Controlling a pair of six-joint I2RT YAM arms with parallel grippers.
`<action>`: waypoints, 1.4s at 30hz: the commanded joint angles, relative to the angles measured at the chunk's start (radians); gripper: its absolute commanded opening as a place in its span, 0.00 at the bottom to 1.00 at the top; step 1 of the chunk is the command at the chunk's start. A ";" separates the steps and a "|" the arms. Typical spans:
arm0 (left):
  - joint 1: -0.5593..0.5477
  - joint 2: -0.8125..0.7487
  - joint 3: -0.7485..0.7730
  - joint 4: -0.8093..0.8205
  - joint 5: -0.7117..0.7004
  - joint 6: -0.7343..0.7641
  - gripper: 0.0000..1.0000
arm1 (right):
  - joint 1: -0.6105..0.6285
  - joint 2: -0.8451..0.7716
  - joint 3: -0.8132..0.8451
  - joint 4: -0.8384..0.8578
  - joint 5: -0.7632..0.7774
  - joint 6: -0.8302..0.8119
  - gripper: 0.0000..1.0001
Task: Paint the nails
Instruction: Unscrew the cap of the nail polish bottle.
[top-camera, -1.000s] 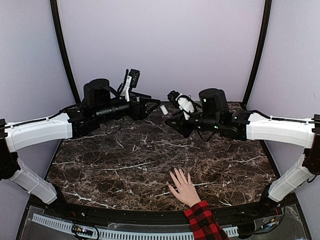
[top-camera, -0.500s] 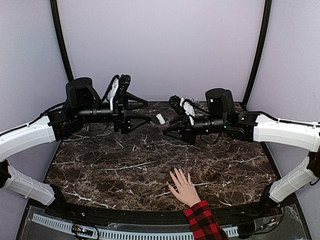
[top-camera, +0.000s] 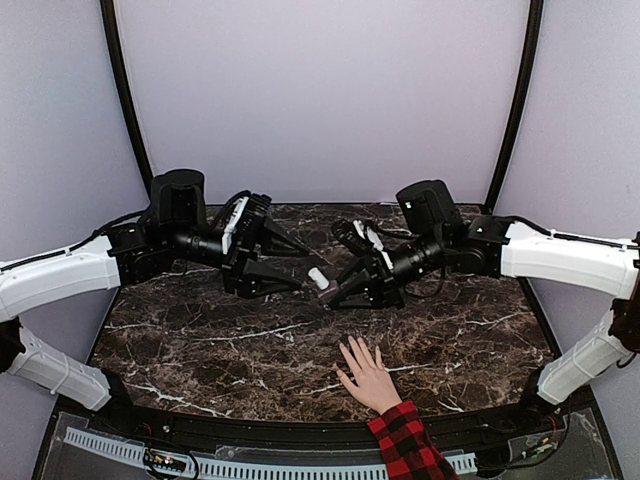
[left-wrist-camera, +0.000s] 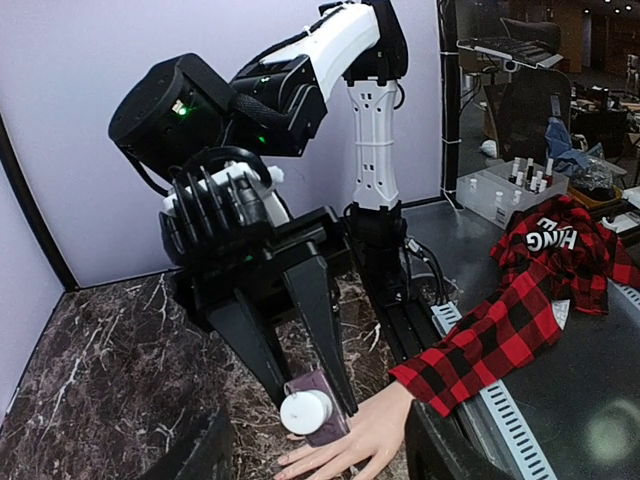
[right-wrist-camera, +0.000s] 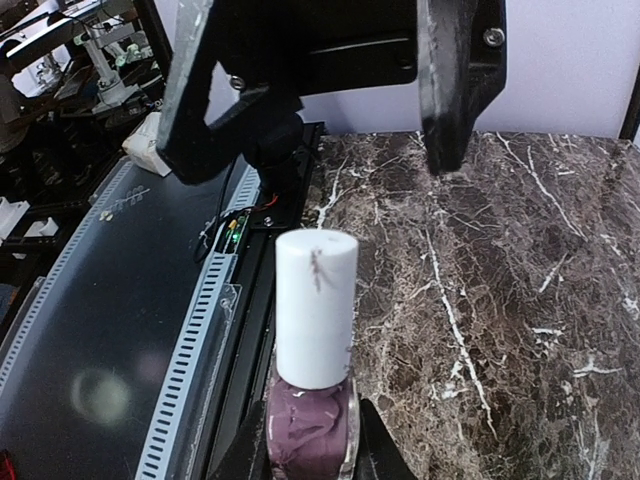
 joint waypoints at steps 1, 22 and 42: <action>-0.017 0.030 0.032 -0.020 0.065 0.063 0.58 | 0.001 0.015 0.049 -0.024 -0.079 -0.036 0.00; -0.046 0.088 0.063 0.012 0.116 0.064 0.16 | 0.006 0.034 0.082 -0.057 -0.098 -0.055 0.00; -0.049 0.121 0.060 0.135 -0.175 -0.146 0.00 | 0.005 -0.109 -0.031 0.191 0.401 0.059 0.00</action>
